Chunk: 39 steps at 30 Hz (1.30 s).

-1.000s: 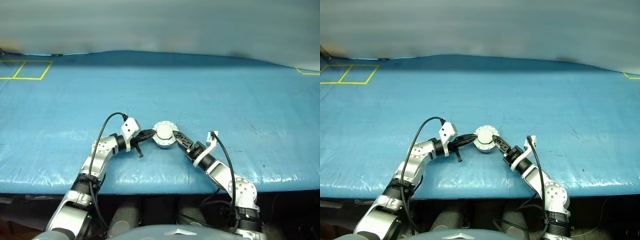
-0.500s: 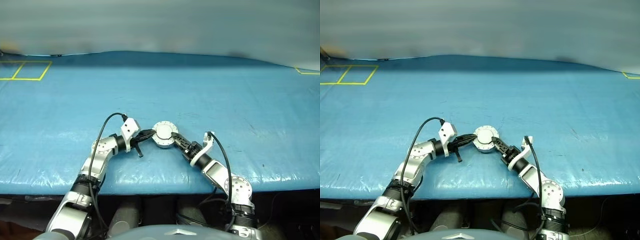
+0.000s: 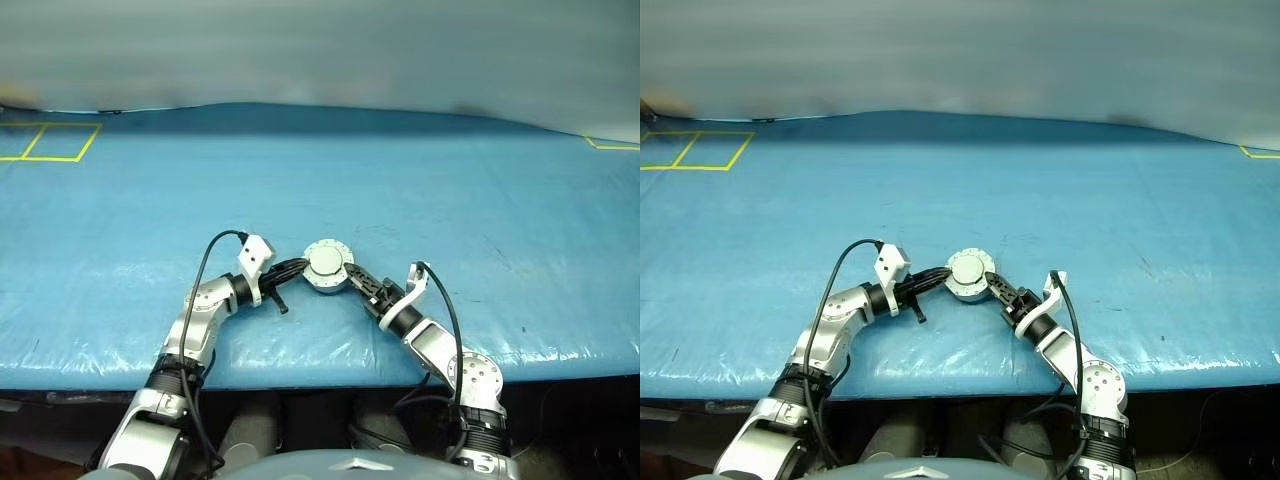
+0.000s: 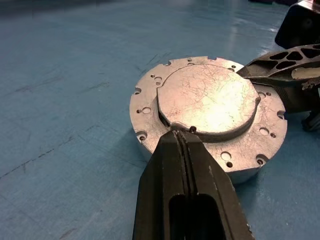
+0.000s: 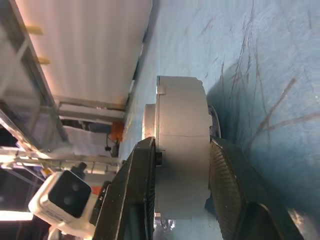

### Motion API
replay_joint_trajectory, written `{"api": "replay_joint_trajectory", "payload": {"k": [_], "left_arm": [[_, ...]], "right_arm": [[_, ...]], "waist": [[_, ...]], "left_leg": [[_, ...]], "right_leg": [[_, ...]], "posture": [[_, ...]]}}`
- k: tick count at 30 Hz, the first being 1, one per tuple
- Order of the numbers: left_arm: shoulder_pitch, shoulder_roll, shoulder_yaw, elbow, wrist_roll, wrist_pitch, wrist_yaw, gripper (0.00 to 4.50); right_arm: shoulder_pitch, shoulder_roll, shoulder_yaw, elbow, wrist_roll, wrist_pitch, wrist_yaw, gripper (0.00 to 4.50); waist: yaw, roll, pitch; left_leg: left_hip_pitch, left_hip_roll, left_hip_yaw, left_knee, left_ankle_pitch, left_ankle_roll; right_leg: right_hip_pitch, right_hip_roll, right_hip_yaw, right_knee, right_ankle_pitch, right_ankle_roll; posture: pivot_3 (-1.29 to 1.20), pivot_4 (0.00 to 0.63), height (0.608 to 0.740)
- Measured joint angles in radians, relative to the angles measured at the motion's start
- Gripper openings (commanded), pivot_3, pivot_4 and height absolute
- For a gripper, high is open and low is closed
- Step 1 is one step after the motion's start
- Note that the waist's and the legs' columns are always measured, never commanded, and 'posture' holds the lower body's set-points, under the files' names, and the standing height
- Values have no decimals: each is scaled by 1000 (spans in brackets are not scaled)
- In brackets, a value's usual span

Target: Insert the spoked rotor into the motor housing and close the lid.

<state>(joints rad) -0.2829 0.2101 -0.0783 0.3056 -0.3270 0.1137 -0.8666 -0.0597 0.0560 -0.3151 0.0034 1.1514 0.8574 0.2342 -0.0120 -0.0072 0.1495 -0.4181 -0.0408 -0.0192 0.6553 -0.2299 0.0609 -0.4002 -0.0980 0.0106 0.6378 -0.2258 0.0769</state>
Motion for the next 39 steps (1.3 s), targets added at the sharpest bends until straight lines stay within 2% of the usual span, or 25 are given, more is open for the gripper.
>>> {"api": "replay_joint_trajectory", "payload": {"k": [3, 5, 7, 11, 18, 19, 28, 39], "left_arm": [[21, -21, 76, -80, -173, 157, -15, 0], [38, -13, 108, -119, -241, 221, -31, 0], [61, -16, 136, -124, -277, 256, -29, 625], [97, -84, 194, -150, -390, 344, 2, 1967], [145, -226, 263, -193, -588, 487, 95, 4312], [148, -241, 267, -195, -610, 506, 109, 4470], [173, -269, 264, -228, -771, 698, 186, 4470], [144, -273, 284, -189, -803, 700, 189, 4470]], "right_arm": [[-15, 22, -44, 21, 63, -12, -28, 1164], [-25, 24, -79, 23, 96, -40, -49, 1164], [-36, 27, -112, 23, 124, -72, -71, 1164], [-49, 29, -134, 9, 188, -111, -105, 1164], [-80, 27, -90, -111, 307, -113, -137, 1164], [-82, 27, -79, -125, 313, -111, -145, 1164], [-49, 20, 60, -164, 328, -80, -191, 1164], [21, 13, 159, -171, 305, -40, -192, 1164]], "waist": [[-3, 1, 1], [-3, 1, 1], [-1, 3, 2], [-2, 5, 4], [-8, 7, 5], [-8, 7, 5], [-9, 7, 5], [-8, 7, 5]], "left_leg": [[-6, 0, 0, 0, 0, 0], [-10, -1, 0, 0, 1, 0], [-12, -2, 1, 0, 1, 0], [-14, -2, 2, 0, 1, 1], [-13, -1, 2, 0, 1, 1], [-13, -1, 3, 0, 1, 1], [-13, -1, 3, 2, 1, 1], [-13, -1, 3, 4, 1, 1]], "right_leg": [[-7, 0, 0, 2, 2, 3], [-11, 1, 0, 3, 3, 5], [-12, 2, -1, 3, 4, 6], [-11, 6, -1, 4, 4, 7], [-10, 7, -1, 4, 4, 7], [-10, 7, -1, 4, 4, 7], [-10, 8, -1, 5, 4, 7], [-9, 9, 0, 4, 4, 6]], "posture": [[0, 150, 740], [0, 150, 740], [0, 150, 740], [0, 150, 740], [0, 150, 740], [0, 150, 740], [0, 150, 740], [0, 150, 740]]}}
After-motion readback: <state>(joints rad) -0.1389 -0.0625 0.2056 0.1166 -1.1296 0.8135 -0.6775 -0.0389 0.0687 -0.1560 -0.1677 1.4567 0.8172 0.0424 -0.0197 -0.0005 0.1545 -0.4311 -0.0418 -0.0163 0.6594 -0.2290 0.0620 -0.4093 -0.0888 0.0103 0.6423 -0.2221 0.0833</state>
